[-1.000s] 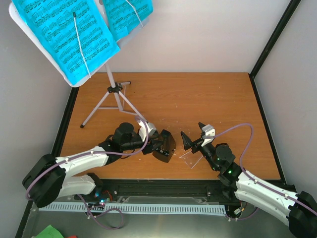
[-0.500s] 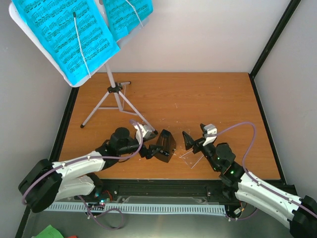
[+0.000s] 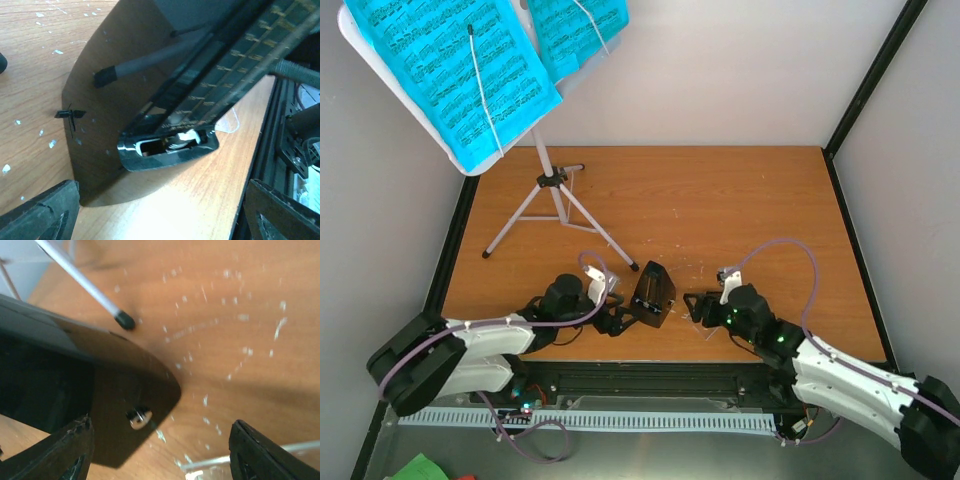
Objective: Pack up the instrument practice props
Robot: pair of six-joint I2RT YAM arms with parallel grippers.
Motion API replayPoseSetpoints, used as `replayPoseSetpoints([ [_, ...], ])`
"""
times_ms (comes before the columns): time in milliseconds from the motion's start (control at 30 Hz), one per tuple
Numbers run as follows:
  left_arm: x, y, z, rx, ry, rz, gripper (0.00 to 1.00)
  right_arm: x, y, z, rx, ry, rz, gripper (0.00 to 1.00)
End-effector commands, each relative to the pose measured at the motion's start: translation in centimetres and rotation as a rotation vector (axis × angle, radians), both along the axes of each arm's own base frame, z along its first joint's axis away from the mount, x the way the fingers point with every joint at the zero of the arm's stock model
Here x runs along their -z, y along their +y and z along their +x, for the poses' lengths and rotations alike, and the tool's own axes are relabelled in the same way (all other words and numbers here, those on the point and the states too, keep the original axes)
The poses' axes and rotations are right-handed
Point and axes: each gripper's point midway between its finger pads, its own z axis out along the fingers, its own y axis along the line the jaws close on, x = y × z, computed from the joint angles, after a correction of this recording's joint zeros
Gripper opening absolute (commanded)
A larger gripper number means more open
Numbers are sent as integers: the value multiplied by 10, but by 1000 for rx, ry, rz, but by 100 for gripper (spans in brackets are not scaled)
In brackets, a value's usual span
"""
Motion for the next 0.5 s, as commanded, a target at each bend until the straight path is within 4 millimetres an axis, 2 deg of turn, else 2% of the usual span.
replayPoseSetpoints([
  [0,-14,-13,20,-19,-56,-17,90,8,20,-5,-63,108,34,71],
  [233,-9,-28,34,17,-87,21,88,16,28,4,-79,113,-25,66],
  [467,-4,-38,20,109,-36,-3,83,11,34,20,-74,64,-69,65],
])
